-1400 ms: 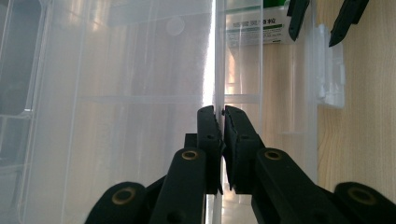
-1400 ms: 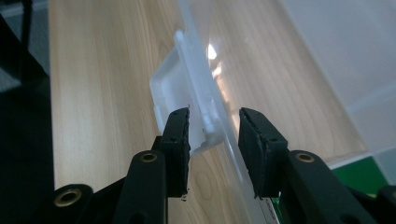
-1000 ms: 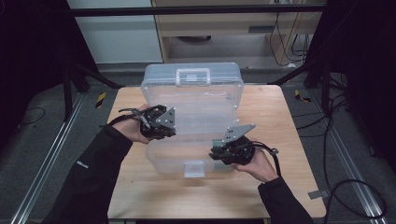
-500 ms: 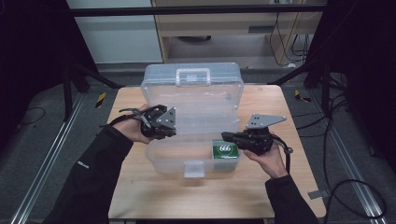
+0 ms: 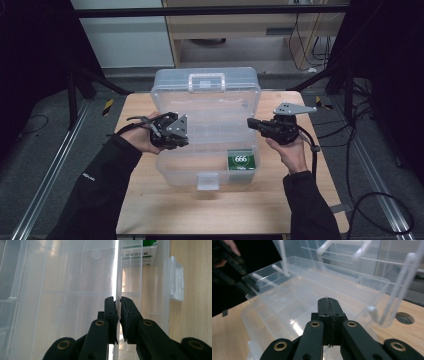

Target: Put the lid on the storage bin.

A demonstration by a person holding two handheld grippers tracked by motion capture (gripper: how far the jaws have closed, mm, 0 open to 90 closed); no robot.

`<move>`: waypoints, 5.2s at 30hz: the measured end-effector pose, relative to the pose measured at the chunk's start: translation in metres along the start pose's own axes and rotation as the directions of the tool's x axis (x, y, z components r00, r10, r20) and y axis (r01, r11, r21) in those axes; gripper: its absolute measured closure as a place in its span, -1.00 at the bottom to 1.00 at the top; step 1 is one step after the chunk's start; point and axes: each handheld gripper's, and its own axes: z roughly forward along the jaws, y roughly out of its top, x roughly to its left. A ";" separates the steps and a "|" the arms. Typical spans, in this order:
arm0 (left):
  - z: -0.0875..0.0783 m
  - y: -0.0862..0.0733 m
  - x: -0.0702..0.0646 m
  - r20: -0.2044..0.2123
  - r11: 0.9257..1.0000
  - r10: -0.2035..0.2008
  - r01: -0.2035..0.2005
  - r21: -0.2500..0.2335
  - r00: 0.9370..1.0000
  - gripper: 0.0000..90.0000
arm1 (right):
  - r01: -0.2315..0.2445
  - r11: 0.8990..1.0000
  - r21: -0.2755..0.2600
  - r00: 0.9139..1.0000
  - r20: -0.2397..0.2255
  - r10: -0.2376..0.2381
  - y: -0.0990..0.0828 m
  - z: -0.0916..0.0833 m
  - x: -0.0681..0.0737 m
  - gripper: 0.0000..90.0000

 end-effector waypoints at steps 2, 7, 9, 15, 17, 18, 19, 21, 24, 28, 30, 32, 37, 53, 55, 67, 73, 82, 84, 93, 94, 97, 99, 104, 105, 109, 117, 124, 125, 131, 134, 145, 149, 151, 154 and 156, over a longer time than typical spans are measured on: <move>0.000 0.000 0.000 0.001 1.000 0.000 0.000 0.000 1.000 0.84 | -0.005 1.000 0.004 1.000 0.014 0.005 0.001 0.001 -0.004 1.00; 0.000 -0.001 -0.002 0.014 1.000 -0.007 0.007 0.007 1.000 0.84 | -0.018 1.000 0.015 0.999 0.035 0.018 0.003 0.003 -0.013 1.00; 0.000 -0.002 -0.004 0.014 1.000 -0.022 0.022 0.012 1.000 0.84 | -0.018 1.000 0.023 0.999 0.045 0.017 0.002 0.003 -0.015 1.00; 0.001 -0.003 -0.005 0.009 1.000 0.015 -0.015 -0.006 1.000 0.85 | -0.022 1.000 0.020 0.998 0.055 0.021 0.002 0.004 -0.018 1.00; 0.002 -0.003 -0.006 0.016 1.000 0.010 -0.010 -0.006 1.000 0.85 | -0.029 0.999 0.019 0.998 0.051 0.028 0.002 0.004 -0.018 1.00; 0.001 -0.004 -0.008 0.028 1.000 -0.017 0.017 0.010 0.999 0.85 | -0.025 1.000 0.018 0.998 0.059 0.024 0.002 0.004 -0.018 1.00; 0.001 -0.004 -0.008 0.030 1.000 -0.016 0.016 0.009 0.999 0.85 | -0.025 1.000 0.020 0.998 0.060 0.023 0.002 0.004 -0.019 1.00; 0.001 -0.005 -0.009 0.034 1.000 -0.017 0.017 0.008 0.999 0.85 | -0.031 0.999 0.014 0.998 0.062 0.030 0.002 0.003 -0.019 1.00; 0.002 -0.005 -0.010 0.035 1.000 -0.017 0.016 0.007 0.999 0.85 | -0.032 0.999 0.015 0.997 0.068 0.031 0.002 0.002 -0.020 1.00; 0.002 -0.006 -0.010 0.042 1.000 -0.020 0.020 0.004 0.999 0.85 | -0.039 0.999 0.016 0.997 0.066 0.037 0.001 0.000 -0.021 1.00; 0.003 -0.004 -0.008 0.029 1.000 0.020 -0.019 -0.011 0.999 0.85 | -0.038 0.999 0.020 0.997 0.064 0.037 0.000 0.000 -0.021 1.00; 0.004 -0.004 -0.009 0.031 1.000 0.022 -0.022 -0.008 0.999 0.85 | -0.043 0.999 0.018 0.997 0.062 0.041 0.000 0.000 -0.021 1.00; 0.005 -0.006 -0.011 0.042 1.000 0.031 -0.031 -0.006 0.999 0.85 | -0.041 0.999 0.019 0.997 0.064 0.040 0.001 -0.002 -0.021 1.00; 0.006 -0.014 -0.017 0.042 0.999 -0.012 0.014 -0.031 0.999 0.63 | -0.058 0.998 0.030 0.998 0.030 0.057 -0.010 -0.011 -0.021 0.99; 0.005 -0.014 -0.017 0.045 0.998 -0.033 0.036 -0.055 0.998 0.57 | -0.051 0.998 0.037 0.998 0.031 0.050 -0.011 -0.012 -0.020 0.99; 0.003 -0.012 -0.024 0.086 0.957 -0.189 0.203 -0.205 0.978 0.15 | -0.042 0.998 0.045 0.999 0.016 0.041 -0.019 -0.015 -0.016 0.92; 0.002 -0.009 -0.028 0.100 0.920 -0.246 0.264 -0.290 0.964 0.08 | -0.043 0.998 0.051 0.999 0.010 0.042 -0.022 -0.016 -0.015 0.92; 0.007 -0.011 -0.038 0.094 0.872 -0.312 0.324 -0.367 0.945 0.07 | -0.035 0.998 0.061 0.999 0.011 0.034 -0.022 -0.017 -0.013 0.91; 0.010 -0.012 -0.041 0.078 0.847 -0.357 0.358 -0.394 0.931 0.08 | -0.033 0.997 0.064 0.999 0.013 0.032 -0.023 -0.017 -0.013 0.91; 0.014 -0.017 -0.047 0.039 0.781 -0.453 0.417 -0.465 0.891 0.22 | -0.038 0.996 0.075 0.999 0.005 0.038 -0.024 -0.020 -0.014 0.97; 0.014 -0.018 -0.047 0.035 0.774 -0.463 0.424 -0.471 0.885 0.25 | -0.040 0.996 0.075 0.999 0.006 0.040 -0.025 -0.021 -0.014 0.97; 0.014 -0.023 -0.048 0.040 0.751 -0.490 0.445 -0.488 0.871 0.35 | -0.041 0.996 0.075 0.999 0.006 0.041 -0.026 -0.023 -0.014 0.98; 0.013 -0.027 -0.048 0.042 0.742 -0.505 0.459 -0.489 0.862 0.43 | -0.039 0.996 0.077 0.999 0.008 0.039 -0.027 -0.024 -0.014 0.99; 0.007 -0.037 -0.051 0.024 0.728 -0.539 0.480 -0.489 0.842 0.63 | -0.047 0.995 0.083 0.999 0.006 0.046 -0.031 -0.025 -0.014 0.99; 0.006 -0.039 -0.051 0.022 0.725 -0.548 0.487 -0.487 0.836 0.67 | -0.048 0.995 0.084 0.999 0.005 0.048 -0.032 -0.025 -0.014 0.99; 0.000 -0.049 -0.051 0.006 0.713 -0.570 0.497 -0.495 0.822 0.83 | -0.040 0.995 0.091 0.999 0.008 0.039 -0.034 -0.026 -0.013 0.99; -0.007 -0.065 -0.055 -0.025 0.704 -0.598 0.510 -0.495 0.801 0.98 | -0.037 0.994 0.098 0.999 0.010 0.036 -0.037 -0.026 -0.011 0.99; -0.013 -0.080 -0.059 -0.042 0.697 -0.619 0.524 -0.489 0.784 0.98 | -0.030 0.993 0.111 1.000 0.012 0.028 -0.039 -0.026 -0.010 1.00; -0.013 -0.082 -0.059 -0.043 0.696 -0.623 0.529 -0.486 0.781 0.98 | -0.029 0.993 0.110 1.000 0.013 0.028 -0.039 -0.026 -0.010 1.00; -0.016 -0.096 -0.061 -0.062 0.681 -0.652 0.549 -0.484 0.755 0.98 | -0.027 0.993 0.112 1.000 0.013 0.026 -0.040 -0.026 -0.009 0.99; -0.019 -0.105 -0.061 -0.067 0.660 -0.674 0.560 -0.501 0.736 0.98 | -0.023 0.993 0.113 1.000 0.015 0.022 -0.041 -0.026 -0.008 0.99; -0.021 -0.122 -0.063 -0.080 0.648 -0.697 0.577 -0.497 0.713 0.98 | -0.008 0.991 0.136 1.000 0.031 0.003 -0.044 -0.027 -0.003 0.98; -0.017 -0.126 -0.066 -0.078 0.648 -0.698 0.582 -0.491 0.712 0.98 | 0.003 0.988 0.152 0.999 0.050 -0.011 -0.048 -0.028 0.002 0.98; -0.015 -0.128 -0.067 -0.076 0.646 -0.700 0.585 -0.490 0.710 0.98 | 0.019 0.987 0.159 0.998 0.059 -0.029 -0.049 -0.029 0.004 0.98; -0.013 -0.131 -0.069 -0.076 0.646 -0.702 0.588 -0.486 0.708 0.98 | 0.029 0.985 0.171 0.997 0.067 -0.041 -0.052 -0.030 0.007 0.97; -0.012 -0.133 -0.070 -0.078 0.648 -0.703 0.591 -0.481 0.707 0.98 | 0.028 0.984 0.177 0.997 0.068 -0.041 -0.054 -0.030 0.008 0.97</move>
